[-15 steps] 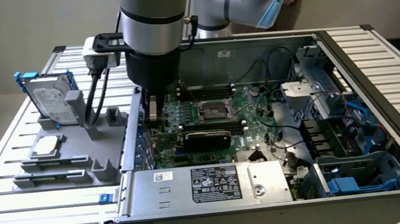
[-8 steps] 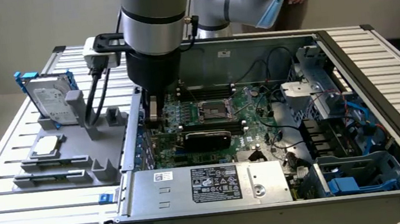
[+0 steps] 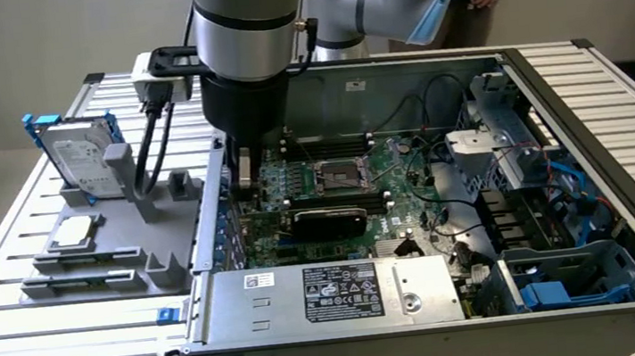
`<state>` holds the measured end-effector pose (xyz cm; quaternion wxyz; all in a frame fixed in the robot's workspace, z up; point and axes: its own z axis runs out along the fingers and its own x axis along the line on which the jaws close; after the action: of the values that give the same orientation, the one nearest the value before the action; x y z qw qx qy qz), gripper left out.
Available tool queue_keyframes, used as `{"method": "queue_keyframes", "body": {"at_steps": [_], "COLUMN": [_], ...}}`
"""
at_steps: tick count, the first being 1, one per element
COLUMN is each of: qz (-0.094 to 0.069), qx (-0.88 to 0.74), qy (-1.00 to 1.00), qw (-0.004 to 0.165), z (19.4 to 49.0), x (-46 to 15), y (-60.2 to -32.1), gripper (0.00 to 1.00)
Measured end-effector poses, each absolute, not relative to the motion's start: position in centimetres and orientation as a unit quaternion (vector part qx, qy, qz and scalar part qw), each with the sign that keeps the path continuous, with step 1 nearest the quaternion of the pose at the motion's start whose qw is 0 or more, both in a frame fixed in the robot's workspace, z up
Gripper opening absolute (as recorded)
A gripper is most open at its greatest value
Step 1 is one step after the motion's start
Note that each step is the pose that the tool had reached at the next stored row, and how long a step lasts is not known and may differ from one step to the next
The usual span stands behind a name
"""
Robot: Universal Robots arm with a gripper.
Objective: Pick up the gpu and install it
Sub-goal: 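Insert the gpu into the slot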
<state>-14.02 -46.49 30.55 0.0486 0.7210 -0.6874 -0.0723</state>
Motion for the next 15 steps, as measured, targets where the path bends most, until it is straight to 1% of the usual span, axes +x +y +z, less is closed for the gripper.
{"method": "queue_keyframes", "body": {"at_steps": [15], "qz": [-0.078], "qx": [0.719], "qy": [-0.689], "qw": [0.054], "z": [30.69], "x": [-14.02], "y": [-46.49], "gripper": [0.11]}}
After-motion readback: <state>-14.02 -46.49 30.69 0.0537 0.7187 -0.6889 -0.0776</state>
